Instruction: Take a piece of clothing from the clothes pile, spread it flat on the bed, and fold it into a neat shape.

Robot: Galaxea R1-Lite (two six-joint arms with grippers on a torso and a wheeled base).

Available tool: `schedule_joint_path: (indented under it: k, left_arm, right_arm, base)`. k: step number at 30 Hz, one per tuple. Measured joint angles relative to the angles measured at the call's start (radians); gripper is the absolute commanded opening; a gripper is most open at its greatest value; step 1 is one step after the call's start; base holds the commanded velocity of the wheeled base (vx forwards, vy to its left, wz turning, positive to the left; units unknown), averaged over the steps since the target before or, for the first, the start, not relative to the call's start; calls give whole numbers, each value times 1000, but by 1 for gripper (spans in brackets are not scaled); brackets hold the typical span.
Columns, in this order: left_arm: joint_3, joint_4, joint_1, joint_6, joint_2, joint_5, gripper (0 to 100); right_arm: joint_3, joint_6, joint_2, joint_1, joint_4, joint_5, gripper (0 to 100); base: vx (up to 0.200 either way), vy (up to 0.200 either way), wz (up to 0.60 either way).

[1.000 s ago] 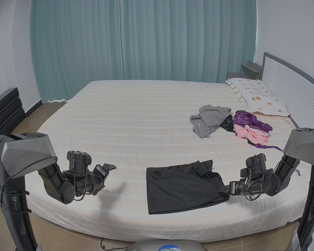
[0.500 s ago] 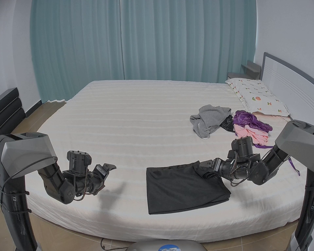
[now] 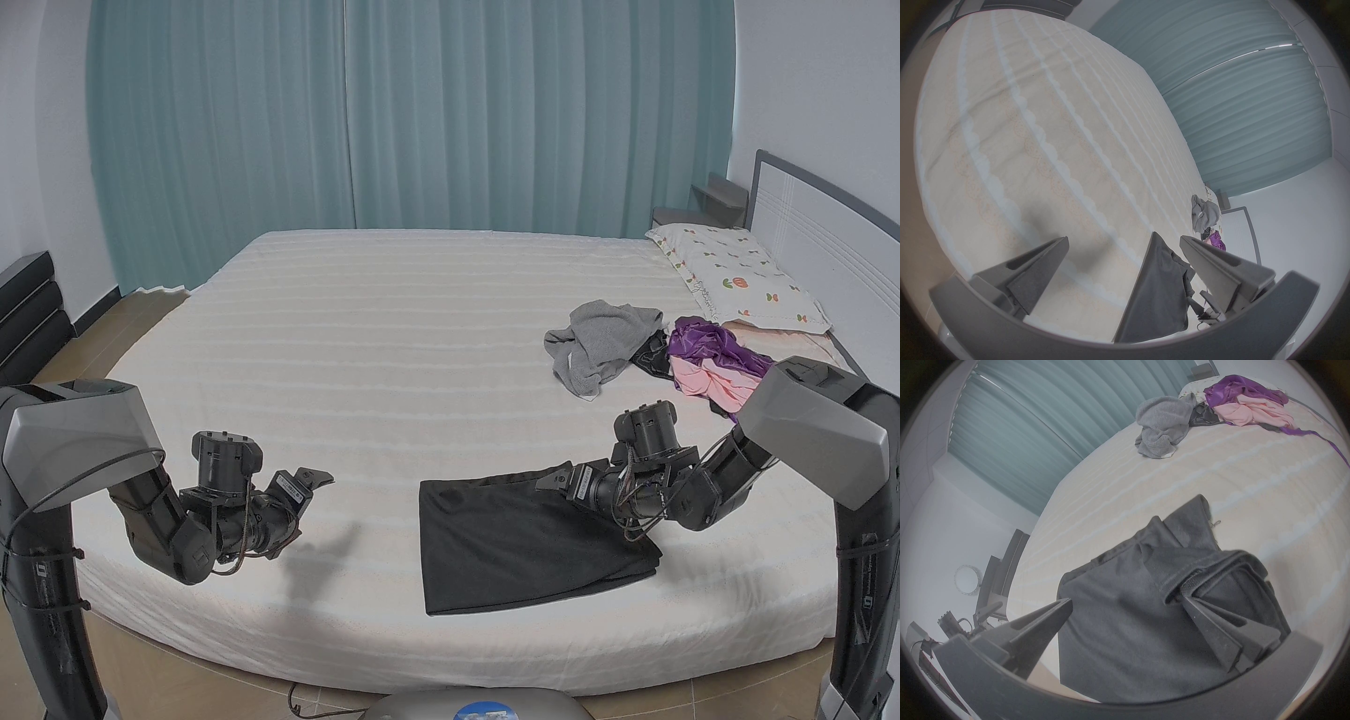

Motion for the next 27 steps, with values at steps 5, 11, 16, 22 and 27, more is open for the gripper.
schedule_joint_path:
  k: [5,11,16,22,27]
  left_arm:
    - [-1,0,0,0,0,1,100]
    - [0,0,0,0,0,1,100]
    - [0,0,-1,0,1,2,100]
    - [0,0,0,0,1,1,100]
    - [-1,0,0,0,1,1,100]
  right_arm:
    - [-80,0,39,-34,1,-54,100]
    - [-148,-8,77,-128,-79,-109,100]
    - [-163,-13,106,-193,-116,-120,100]
    - [-131,-37,116,-203,-187,-47,100]
    - [-74,-101,117,-203,-278,5,100]
  base:
    - [0,0,0]
    - [0,0,0]
    - [0,0,0]
    - [0,0,0]
    - [0,0,0]
